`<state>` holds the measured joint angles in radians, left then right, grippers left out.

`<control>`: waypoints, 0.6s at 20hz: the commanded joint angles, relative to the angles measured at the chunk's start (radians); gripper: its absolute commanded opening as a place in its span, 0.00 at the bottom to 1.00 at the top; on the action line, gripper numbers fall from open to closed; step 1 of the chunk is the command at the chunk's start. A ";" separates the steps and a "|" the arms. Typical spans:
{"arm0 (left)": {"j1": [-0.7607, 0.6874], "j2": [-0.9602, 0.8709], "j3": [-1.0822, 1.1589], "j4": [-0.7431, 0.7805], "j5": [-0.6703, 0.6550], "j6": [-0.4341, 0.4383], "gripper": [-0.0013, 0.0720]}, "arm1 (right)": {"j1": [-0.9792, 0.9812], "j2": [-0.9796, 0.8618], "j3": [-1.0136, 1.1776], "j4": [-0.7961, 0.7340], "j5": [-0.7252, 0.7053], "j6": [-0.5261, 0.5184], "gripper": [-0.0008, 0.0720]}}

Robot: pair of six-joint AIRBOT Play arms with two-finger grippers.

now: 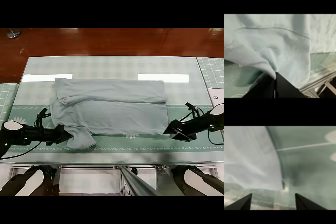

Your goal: Fold the shirts.

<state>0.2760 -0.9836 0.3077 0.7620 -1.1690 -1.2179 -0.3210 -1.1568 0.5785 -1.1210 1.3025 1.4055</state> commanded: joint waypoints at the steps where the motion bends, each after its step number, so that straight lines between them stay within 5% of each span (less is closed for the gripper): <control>1: 0.000 0.001 0.001 -0.004 -0.001 0.002 0.04 | 0.057 -0.060 -0.002 0.119 -0.098 -0.005 0.86; 6: 0.000 0.001 0.001 -0.004 -0.001 0.002 0.04 | 0.056 -0.080 0.000 0.213 -0.193 0.005 0.83; 7: 0.000 0.001 0.001 -0.003 -0.001 0.002 0.04 | 0.056 -0.080 0.000 0.212 -0.193 0.002 0.67; 9: 0.000 0.000 0.013 -0.003 -0.006 0.002 0.04 | 0.056 -0.080 0.006 0.216 -0.188 -0.054 0.07; 12: 0.021 0.000 0.096 -0.002 -0.043 0.003 0.04 | 0.031 -0.080 0.092 0.209 -0.145 -0.086 0.04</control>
<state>0.2840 -0.9836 0.3508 0.7593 -1.1847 -1.2160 -0.2764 -1.2362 0.6163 -0.9272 1.1282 1.3590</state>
